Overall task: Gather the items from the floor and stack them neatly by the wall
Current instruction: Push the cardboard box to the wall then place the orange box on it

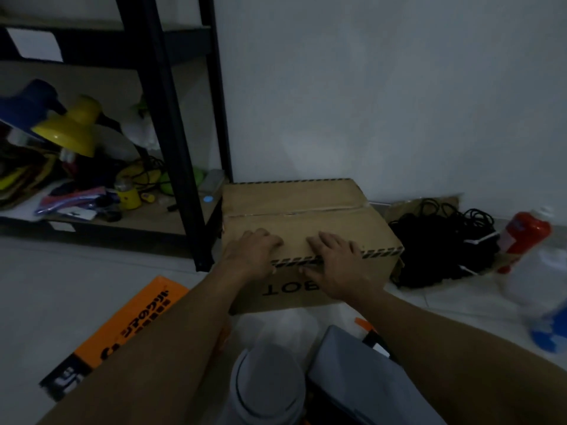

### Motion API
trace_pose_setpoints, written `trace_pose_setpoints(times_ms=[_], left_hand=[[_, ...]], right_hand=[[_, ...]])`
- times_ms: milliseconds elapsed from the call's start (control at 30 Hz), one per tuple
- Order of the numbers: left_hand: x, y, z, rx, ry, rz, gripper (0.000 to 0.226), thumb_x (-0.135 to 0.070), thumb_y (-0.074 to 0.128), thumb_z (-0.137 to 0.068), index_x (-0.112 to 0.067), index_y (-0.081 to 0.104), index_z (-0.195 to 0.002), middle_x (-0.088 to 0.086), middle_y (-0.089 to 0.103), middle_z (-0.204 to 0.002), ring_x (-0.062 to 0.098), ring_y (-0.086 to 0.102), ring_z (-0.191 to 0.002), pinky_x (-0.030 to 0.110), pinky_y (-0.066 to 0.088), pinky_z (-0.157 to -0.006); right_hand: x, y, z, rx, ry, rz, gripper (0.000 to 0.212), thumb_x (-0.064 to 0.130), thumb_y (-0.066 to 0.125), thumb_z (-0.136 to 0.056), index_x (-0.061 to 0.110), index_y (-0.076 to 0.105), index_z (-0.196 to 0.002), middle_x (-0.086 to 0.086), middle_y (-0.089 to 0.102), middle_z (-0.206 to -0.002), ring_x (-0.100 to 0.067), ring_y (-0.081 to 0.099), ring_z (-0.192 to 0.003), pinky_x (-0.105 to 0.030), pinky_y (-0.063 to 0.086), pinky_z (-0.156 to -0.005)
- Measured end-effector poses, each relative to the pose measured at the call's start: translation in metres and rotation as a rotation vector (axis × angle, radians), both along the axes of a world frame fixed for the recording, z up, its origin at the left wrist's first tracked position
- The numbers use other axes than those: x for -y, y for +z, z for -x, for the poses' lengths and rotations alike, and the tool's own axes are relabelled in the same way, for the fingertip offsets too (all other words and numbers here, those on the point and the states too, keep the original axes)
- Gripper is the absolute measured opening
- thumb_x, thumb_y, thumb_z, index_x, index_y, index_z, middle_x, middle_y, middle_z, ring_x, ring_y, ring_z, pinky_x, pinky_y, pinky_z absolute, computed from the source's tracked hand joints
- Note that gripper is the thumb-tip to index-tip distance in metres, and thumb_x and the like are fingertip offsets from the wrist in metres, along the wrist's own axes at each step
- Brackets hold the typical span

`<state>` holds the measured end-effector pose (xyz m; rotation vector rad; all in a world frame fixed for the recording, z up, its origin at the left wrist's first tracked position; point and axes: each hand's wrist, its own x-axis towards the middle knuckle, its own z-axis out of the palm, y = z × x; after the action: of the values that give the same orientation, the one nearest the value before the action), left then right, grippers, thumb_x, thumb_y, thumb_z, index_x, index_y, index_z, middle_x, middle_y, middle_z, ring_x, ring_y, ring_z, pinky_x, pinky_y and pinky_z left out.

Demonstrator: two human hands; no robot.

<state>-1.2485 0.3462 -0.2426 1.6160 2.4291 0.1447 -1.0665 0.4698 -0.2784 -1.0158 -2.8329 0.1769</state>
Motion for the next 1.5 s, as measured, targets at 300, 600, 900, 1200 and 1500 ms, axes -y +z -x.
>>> trace_pose_setpoints(times_ms=[300,600,900,1200,1500], left_hand=[[0.009,-0.014,0.027,-0.065,0.116,-0.138,0.055,-0.023,0.059,-0.092,-0.03,0.045,-0.144,-0.001,0.041,-0.15,0.024,0.04,-0.135,0.045,0.039,-0.106],[0.004,-0.023,0.031,-0.082,0.247,-0.233,0.044,-0.02,0.057,-0.089,-0.029,0.055,-0.133,0.0,0.05,-0.139,0.027,0.046,-0.126,0.054,0.039,-0.103],[0.016,-0.027,0.022,0.013,0.222,-0.247,0.046,-0.027,0.053,-0.099,-0.032,0.046,-0.144,-0.001,0.035,-0.155,0.021,0.025,-0.144,0.062,0.01,-0.115],[0.009,-0.03,0.04,0.066,0.23,-0.26,0.047,-0.03,0.054,-0.099,-0.035,0.046,-0.144,-0.003,0.034,-0.156,0.018,0.021,-0.147,0.061,0.001,-0.116],[-0.003,-0.034,0.057,0.035,0.232,-0.241,0.047,-0.031,0.054,-0.099,-0.036,0.045,-0.145,-0.003,0.033,-0.157,0.018,0.02,-0.147,0.061,0.003,-0.116]], right_hand=[[0.01,0.006,0.036,-0.045,0.031,0.094,0.077,0.061,0.053,-0.091,0.03,0.028,-0.157,-0.001,0.019,-0.166,-0.022,0.015,-0.153,-0.045,0.012,-0.122],[0.003,-0.004,0.014,0.05,-0.122,0.005,0.077,0.069,0.044,-0.093,0.04,0.014,-0.157,0.002,0.006,-0.168,-0.03,0.003,-0.154,-0.073,0.001,-0.111],[0.019,-0.011,0.003,0.035,-0.163,-0.089,0.065,0.07,0.019,-0.098,0.043,0.013,-0.156,0.005,0.014,-0.167,-0.029,0.012,-0.152,-0.067,0.013,-0.112],[0.017,-0.007,0.014,0.046,-0.146,0.008,0.076,0.068,0.036,-0.095,0.04,0.003,-0.158,0.003,-0.001,-0.169,-0.032,-0.003,-0.154,-0.071,0.001,-0.115],[0.001,-0.001,0.028,0.078,-0.1,0.095,0.087,0.061,0.051,-0.093,0.038,-0.002,-0.159,0.001,-0.01,-0.168,-0.033,-0.012,-0.153,-0.071,-0.005,-0.115]])
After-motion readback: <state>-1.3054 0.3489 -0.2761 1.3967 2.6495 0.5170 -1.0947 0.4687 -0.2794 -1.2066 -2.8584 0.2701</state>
